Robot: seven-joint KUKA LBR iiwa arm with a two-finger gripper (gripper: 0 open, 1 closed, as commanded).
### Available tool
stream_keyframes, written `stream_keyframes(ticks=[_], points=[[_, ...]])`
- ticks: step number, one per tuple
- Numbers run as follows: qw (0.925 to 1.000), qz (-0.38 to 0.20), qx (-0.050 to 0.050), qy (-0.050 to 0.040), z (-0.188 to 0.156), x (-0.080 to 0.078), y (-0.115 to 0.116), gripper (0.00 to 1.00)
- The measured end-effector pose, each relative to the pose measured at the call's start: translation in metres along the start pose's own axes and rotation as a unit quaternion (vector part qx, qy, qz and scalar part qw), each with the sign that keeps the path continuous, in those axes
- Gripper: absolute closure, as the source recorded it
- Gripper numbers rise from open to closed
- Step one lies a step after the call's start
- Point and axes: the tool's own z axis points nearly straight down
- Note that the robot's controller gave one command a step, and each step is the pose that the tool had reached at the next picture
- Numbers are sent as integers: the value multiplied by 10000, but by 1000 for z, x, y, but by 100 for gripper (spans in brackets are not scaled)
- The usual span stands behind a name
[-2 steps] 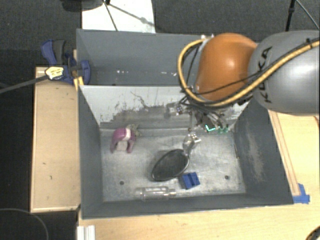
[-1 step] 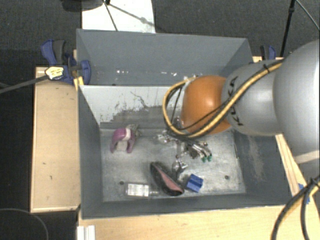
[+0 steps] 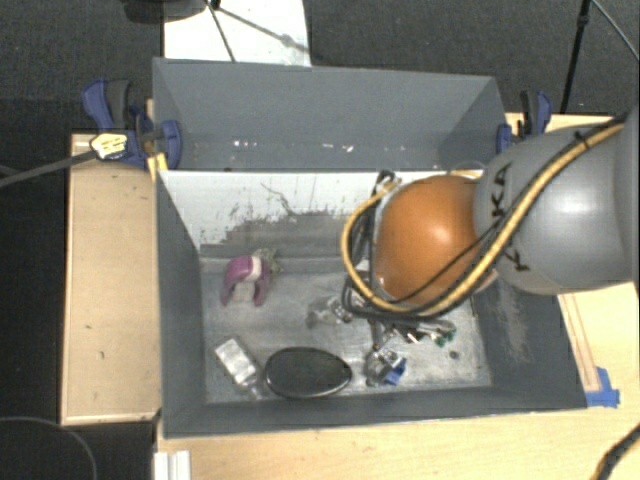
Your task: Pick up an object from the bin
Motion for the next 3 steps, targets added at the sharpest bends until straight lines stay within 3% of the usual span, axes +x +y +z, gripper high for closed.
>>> stream_keyframes(ticks=[1, 2, 3], points=[[9908, 1353, -12, 21, 30, -32, 49, 0], [9996, 264, 13, 18, 32, -80, 89, 0], [9997, 263, 11, 17, 32, -80, 89, 100]])
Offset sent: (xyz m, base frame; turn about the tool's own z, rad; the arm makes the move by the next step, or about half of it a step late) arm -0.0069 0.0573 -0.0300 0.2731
